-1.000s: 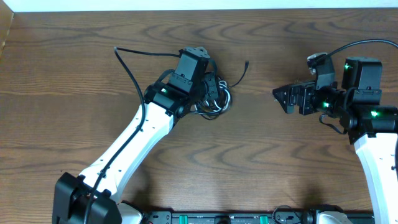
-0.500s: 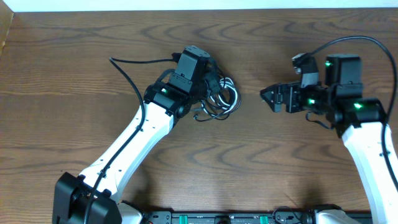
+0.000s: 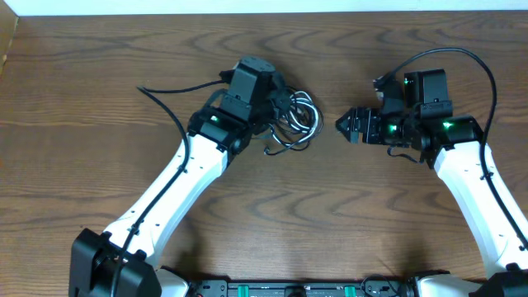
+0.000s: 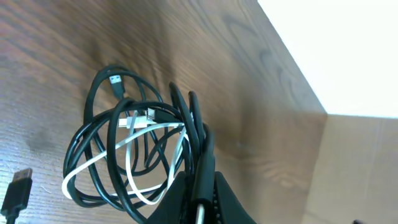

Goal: Untangle cables

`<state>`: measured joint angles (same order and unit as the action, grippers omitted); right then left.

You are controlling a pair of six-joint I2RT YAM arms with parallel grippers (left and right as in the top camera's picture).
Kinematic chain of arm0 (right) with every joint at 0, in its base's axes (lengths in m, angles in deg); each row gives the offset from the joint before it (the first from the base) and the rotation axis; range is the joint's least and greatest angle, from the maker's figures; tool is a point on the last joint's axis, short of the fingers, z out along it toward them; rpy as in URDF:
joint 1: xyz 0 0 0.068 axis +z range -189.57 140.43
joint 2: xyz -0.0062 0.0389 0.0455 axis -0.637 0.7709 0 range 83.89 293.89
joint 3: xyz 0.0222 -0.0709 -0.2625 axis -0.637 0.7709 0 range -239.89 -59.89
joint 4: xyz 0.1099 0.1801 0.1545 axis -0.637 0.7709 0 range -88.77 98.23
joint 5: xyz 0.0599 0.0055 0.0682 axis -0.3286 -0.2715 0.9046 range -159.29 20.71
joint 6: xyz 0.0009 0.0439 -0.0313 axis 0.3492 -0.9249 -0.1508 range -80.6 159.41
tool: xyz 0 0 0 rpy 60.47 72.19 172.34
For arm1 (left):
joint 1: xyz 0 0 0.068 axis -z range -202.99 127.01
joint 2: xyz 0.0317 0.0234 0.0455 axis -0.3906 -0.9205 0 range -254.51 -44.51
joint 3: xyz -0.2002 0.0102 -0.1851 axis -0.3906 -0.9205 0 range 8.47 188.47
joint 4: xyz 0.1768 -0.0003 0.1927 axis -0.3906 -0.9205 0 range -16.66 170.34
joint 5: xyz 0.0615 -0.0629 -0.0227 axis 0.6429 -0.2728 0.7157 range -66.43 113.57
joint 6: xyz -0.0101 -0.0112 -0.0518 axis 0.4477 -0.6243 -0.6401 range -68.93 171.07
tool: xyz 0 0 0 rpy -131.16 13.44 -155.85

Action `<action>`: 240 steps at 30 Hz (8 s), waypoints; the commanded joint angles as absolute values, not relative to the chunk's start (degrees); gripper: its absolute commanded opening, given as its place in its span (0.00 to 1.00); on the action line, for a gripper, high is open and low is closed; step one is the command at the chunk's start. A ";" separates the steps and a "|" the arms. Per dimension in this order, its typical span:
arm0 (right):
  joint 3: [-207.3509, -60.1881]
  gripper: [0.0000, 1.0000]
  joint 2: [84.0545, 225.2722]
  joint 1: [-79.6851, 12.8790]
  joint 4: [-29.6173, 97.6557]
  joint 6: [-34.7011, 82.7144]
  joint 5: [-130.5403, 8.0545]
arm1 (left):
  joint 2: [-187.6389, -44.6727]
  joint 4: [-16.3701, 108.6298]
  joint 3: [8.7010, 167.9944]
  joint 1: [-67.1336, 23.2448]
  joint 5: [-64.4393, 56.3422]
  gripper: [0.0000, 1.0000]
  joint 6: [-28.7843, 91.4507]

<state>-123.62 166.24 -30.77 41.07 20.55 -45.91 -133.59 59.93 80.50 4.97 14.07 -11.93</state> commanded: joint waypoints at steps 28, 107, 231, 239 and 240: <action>-124.60 0.71 188.79 -31.49 14.38 -7.10 -21.19 | -121.52 61.35 81.94 1.65 12.23 0.08 -22.71; -124.62 0.01 159.75 -32.47 40.50 20.29 -78.43 | -121.54 41.83 81.83 -7.51 25.76 0.08 -6.38; -131.35 0.01 175.92 -18.05 22.27 18.13 -35.29 | -123.14 38.67 80.63 -5.48 9.09 0.17 10.49; -131.35 0.01 175.61 -22.31 25.99 15.83 -35.29 | -131.95 40.13 80.57 0.27 7.69 0.28 10.80; -131.35 0.01 175.61 -22.40 26.45 15.83 -35.31 | -133.11 40.94 80.57 1.02 7.56 0.28 10.82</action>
